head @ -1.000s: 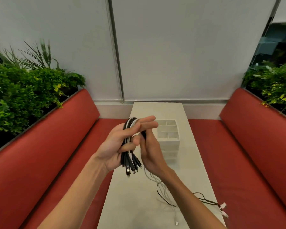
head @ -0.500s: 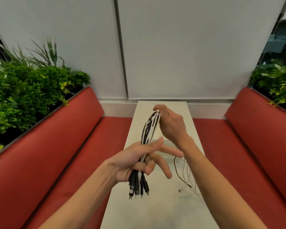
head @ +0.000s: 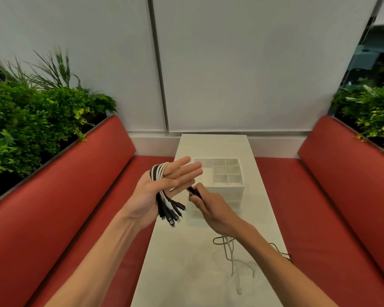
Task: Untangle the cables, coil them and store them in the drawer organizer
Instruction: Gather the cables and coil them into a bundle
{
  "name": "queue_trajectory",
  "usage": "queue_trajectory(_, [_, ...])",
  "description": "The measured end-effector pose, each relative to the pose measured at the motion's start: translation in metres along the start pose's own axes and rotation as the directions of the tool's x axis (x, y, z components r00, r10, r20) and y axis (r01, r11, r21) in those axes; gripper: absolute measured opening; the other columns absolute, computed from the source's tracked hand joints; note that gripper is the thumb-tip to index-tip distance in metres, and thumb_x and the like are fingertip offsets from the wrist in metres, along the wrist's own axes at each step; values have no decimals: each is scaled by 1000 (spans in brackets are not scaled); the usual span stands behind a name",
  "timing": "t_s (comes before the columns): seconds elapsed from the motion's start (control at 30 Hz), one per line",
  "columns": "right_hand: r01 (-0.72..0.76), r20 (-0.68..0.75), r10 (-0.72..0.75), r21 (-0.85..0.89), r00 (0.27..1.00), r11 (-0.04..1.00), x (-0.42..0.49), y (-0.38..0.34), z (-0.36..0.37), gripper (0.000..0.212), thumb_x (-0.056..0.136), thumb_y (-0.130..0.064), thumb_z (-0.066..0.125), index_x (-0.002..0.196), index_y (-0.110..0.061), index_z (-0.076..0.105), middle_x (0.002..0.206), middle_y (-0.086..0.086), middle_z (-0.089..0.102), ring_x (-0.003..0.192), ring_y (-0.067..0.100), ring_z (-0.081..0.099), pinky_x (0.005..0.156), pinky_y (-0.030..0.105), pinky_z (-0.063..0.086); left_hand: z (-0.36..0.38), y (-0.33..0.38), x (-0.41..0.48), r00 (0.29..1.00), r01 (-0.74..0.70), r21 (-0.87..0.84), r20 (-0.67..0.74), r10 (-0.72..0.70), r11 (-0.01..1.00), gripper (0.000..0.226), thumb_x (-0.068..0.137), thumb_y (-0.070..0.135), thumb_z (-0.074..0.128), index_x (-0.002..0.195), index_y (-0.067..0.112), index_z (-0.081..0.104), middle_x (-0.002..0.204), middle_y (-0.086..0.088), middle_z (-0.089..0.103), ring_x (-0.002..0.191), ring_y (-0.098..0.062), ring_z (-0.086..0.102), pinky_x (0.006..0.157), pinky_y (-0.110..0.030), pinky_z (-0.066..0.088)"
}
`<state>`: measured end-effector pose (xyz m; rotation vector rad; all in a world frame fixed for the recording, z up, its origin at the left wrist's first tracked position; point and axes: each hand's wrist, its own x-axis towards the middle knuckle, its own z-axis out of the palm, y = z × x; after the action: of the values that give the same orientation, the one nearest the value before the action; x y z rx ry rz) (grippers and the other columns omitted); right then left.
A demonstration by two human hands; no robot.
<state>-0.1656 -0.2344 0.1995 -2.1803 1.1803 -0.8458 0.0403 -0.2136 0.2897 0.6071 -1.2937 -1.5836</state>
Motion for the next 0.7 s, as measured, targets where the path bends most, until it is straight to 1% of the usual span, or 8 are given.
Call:
queue_trajectory(0.13, [-71, 68, 65, 84, 996, 994, -5, -9, -5, 40, 112, -62, 29, 111, -30, 54, 85, -2, 61, 79, 18, 58, 76, 39, 50, -9, -12, 1, 993, -67, -63, -97, 61, 996, 61, 92, -21, 32, 150, -8, 47, 149, -28, 57, 142, -42, 54, 124, -51, 36])
queue_trajectory(0.27, [-140, 116, 127, 114, 985, 984, -11, -3, -7, 32, 113, -59, 37, 108, -31, 53, 81, -8, 60, 71, 9, 52, 68, 31, 45, -26, -13, 5, 953, -171, -110, -273, 136, 979, 59, 95, -19, 31, 150, -6, 47, 147, -24, 61, 140, -38, 57, 122, -49, 38])
queue_trajectory(0.37, [-138, 99, 132, 55, 986, 989, -19, 3, -13, 37, 115, -54, 35, 98, -32, 60, 77, -14, 57, 71, 6, 52, 69, 23, 42, -42, -11, 3, 929, -184, 28, -322, 183, 982, 62, 96, -21, 30, 153, -2, 45, 149, -19, 60, 142, -35, 56, 124, -51, 37])
queue_trajectory(0.43, [-137, 82, 140, -37, 987, 990, -20, 1, -20, 43, 115, -52, 34, 90, -30, 60, 75, -17, 58, 73, 7, 55, 70, 22, 41, -47, -14, 0, 944, -143, 182, -269, 189, 973, 66, 94, -18, 39, 157, 2, 41, 153, -14, 58, 145, -31, 53, 126, -52, 33])
queue_trajectory(0.5, [-144, 104, 159, -136, 982, 980, -16, -5, -27, 48, 115, -51, 33, 84, -26, 58, 76, -12, 60, 74, 11, 57, 71, 29, 44, -48, -20, -2, 968, -99, 389, -178, 180, 916, 74, 92, -19, 44, 162, 5, 34, 159, -6, 53, 150, -23, 47, 127, -46, 33])
queue_trajectory(0.57, [-121, 169, 156, -204, 973, 971, -14, -16, -34, 50, 116, -51, 33, 81, -23, 56, 75, -6, 61, 73, 15, 56, 74, 37, 47, -48, -21, -2, 987, -64, 528, -92, 133, 847, 79, 93, -23, 42, 165, 7, 28, 164, 0, 46, 154, -17, 39, 128, -38, 29])
queue_trajectory(0.6, [-100, 209, 151, -236, 966, 967, -13, -22, -38, 51, 116, -50, 34, 80, -21, 56, 74, -5, 60, 70, 15, 55, 74, 38, 48, -47, -20, -1, 993, -70, 602, -31, 111, 796, 74, 99, -17, 45, 166, 9, 25, 167, 5, 42, 157, -14, 35, 129, -34, 26])
queue_trajectory(0.7, [-45, 321, 130, -259, 938, 965, -10, -44, -54, 54, 115, -51, 36, 80, -15, 56, 65, -6, 50, 60, 11, 45, 66, 35, 42, -37, -16, 0, 987, -135, 840, 159, 0, 526, 67, 111, 28, 54, 168, 21, 21, 172, 21, 23, 158, 3, 17, 129, -21, 15])
